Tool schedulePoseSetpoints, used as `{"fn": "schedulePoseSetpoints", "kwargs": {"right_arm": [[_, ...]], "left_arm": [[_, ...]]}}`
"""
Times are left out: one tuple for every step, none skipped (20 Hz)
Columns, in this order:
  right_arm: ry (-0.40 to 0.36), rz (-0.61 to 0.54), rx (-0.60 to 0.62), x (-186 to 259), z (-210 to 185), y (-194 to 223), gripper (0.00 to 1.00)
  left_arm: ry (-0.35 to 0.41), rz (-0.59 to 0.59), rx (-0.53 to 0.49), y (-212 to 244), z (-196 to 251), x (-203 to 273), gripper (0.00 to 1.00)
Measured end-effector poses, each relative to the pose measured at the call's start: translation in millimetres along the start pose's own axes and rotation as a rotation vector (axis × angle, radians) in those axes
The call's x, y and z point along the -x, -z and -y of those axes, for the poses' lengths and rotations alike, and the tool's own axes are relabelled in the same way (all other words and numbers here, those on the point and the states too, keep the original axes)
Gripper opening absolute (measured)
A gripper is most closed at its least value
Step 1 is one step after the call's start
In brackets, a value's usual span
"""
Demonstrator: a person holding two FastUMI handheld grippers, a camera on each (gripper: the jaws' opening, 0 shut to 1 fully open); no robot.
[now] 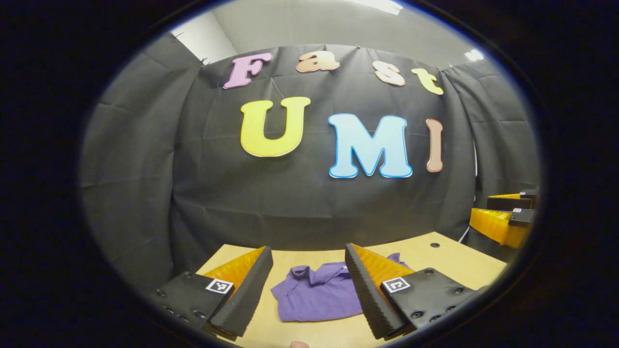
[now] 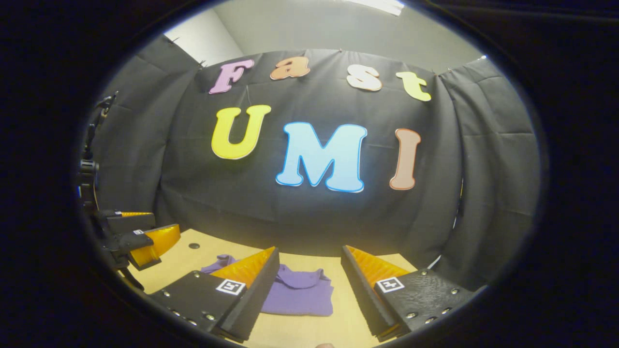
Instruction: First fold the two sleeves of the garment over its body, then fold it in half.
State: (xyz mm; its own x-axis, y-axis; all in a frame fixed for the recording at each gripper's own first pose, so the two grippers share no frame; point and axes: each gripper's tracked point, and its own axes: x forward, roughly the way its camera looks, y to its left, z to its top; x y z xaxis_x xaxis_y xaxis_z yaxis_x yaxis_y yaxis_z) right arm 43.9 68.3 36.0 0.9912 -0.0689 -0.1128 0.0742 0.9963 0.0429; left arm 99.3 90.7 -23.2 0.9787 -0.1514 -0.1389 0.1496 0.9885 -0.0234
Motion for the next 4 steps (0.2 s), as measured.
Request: {"fn": "schedulePoseSetpoints", "kwargs": {"right_arm": [[-0.003, 0.007, 0.000, 1, 0, -2, 0.82], [-0.007, 0.012, -0.004, 1, 1, -4, 0.82], [-0.011, 0.015, -0.009, 1, 1, -5, 0.83], [-0.016, 0.013, -0.011, 1, 1, -4, 0.83]], "left_arm": [[0.001, 0.004, -0.005, -5, 1, 8, 0.94], [0.004, 0.009, -0.011, -7, 4, 9, 0.94], [0.012, 0.012, -0.014, -9, 9, 10, 0.94], [0.027, 0.008, -0.015, -8, 14, 11, 0.94]]}}
